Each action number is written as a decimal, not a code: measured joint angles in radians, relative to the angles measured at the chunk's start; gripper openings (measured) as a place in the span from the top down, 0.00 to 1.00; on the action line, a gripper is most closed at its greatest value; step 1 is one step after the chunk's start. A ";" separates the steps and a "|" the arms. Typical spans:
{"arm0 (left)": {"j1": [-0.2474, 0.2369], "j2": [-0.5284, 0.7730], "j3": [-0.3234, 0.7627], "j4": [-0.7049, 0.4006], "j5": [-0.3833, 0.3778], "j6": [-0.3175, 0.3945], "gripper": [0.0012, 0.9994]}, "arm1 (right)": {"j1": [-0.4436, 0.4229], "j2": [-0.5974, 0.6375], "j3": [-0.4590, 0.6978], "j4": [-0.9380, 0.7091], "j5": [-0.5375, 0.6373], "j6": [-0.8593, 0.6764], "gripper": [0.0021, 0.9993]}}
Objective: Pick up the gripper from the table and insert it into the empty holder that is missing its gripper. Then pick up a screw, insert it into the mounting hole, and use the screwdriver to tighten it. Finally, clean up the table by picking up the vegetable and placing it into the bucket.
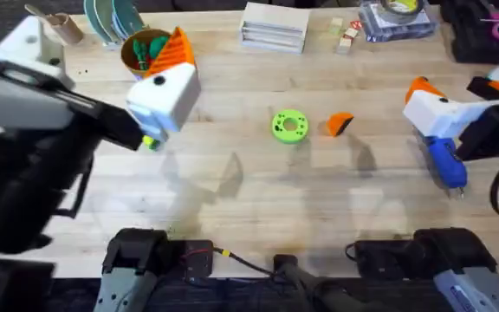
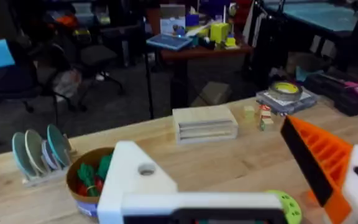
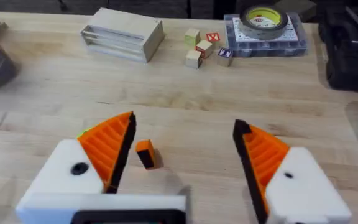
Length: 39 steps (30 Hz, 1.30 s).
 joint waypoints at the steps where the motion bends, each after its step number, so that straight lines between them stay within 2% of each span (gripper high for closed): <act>1: -0.003 -0.019 -0.034 0.034 -0.004 0.001 0.01 | 0.000 0.000 0.000 0.000 0.000 0.000 0.01; 13: -0.074 -0.264 -0.399 0.315 -0.013 -0.001 0.01 | 0.000 0.000 0.000 0.000 0.000 0.000 0.01; 17: -0.081 -0.326 -0.494 0.394 -0.013 -0.019 0.01 | 0.000 0.000 0.000 0.000 0.000 0.000 0.01; 27: -0.098 -0.340 -0.678 0.619 0.022 -0.042 0.01 | 0.000 0.000 0.000 0.000 0.000 0.000 0.01; 34: -0.124 -0.338 -0.701 0.570 0.044 -0.046 0.01 | 0.000 0.000 0.000 0.000 0.000 0.000 0.01; 39: -0.124 -0.338 -0.701 0.402 0.045 -0.048 0.01 | 0.000 0.000 0.000 0.000 0.000 0.000 0.01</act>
